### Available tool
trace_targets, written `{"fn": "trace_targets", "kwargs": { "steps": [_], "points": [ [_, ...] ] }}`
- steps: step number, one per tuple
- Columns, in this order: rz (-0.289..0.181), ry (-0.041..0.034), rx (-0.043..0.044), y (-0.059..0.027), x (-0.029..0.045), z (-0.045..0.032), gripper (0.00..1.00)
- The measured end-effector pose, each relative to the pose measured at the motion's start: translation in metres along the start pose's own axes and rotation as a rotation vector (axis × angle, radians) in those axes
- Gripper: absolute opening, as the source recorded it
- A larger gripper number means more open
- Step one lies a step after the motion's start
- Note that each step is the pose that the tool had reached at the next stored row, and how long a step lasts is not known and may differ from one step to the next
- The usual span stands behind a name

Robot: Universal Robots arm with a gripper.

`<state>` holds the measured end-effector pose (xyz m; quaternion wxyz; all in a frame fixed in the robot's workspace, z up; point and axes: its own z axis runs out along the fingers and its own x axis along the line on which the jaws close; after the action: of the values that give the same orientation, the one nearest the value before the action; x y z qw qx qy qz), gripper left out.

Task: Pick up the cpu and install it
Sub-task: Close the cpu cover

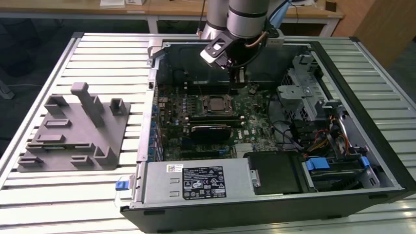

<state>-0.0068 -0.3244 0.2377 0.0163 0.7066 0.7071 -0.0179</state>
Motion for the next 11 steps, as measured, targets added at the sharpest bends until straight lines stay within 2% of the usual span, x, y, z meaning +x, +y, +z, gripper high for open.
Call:
{"fn": "trace_targets", "kwargs": {
  "steps": [7, 11],
  "points": [
    [0.000, 0.0006, 0.0000, -0.0051, -0.0072, 0.0041, 0.11],
    [0.000, 0.0043, -0.0001, -0.0138, -0.0084, 0.0065, 0.11]
  ]
}}
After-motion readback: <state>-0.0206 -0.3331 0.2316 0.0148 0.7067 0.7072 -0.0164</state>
